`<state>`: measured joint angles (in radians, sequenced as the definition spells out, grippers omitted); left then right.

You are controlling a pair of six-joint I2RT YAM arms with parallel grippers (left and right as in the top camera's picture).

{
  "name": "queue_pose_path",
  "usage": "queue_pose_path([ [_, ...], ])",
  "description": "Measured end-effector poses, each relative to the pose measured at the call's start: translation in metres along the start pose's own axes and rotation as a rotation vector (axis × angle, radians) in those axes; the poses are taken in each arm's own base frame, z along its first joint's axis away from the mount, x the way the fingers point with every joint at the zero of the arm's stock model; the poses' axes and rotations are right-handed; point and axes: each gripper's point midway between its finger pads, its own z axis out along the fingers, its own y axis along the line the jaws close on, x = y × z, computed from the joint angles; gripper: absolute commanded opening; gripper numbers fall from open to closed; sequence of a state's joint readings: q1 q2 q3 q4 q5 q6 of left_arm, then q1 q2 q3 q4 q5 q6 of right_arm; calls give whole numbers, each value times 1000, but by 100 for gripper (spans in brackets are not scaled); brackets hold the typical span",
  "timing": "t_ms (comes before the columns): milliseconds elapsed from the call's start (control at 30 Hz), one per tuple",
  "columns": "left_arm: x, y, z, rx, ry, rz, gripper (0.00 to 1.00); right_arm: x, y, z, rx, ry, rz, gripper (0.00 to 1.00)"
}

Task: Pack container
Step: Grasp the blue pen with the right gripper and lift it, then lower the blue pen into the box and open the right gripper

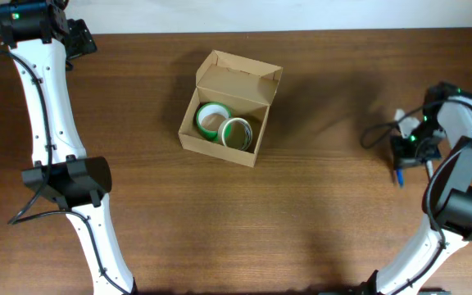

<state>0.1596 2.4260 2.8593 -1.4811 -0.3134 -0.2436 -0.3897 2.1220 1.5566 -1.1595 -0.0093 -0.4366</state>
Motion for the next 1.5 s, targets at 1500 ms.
queue_pose_path([
  [1500, 0, 0, 0, 0, 0, 0, 100, -53, 431, -75, -32, -202, -1283, 4],
])
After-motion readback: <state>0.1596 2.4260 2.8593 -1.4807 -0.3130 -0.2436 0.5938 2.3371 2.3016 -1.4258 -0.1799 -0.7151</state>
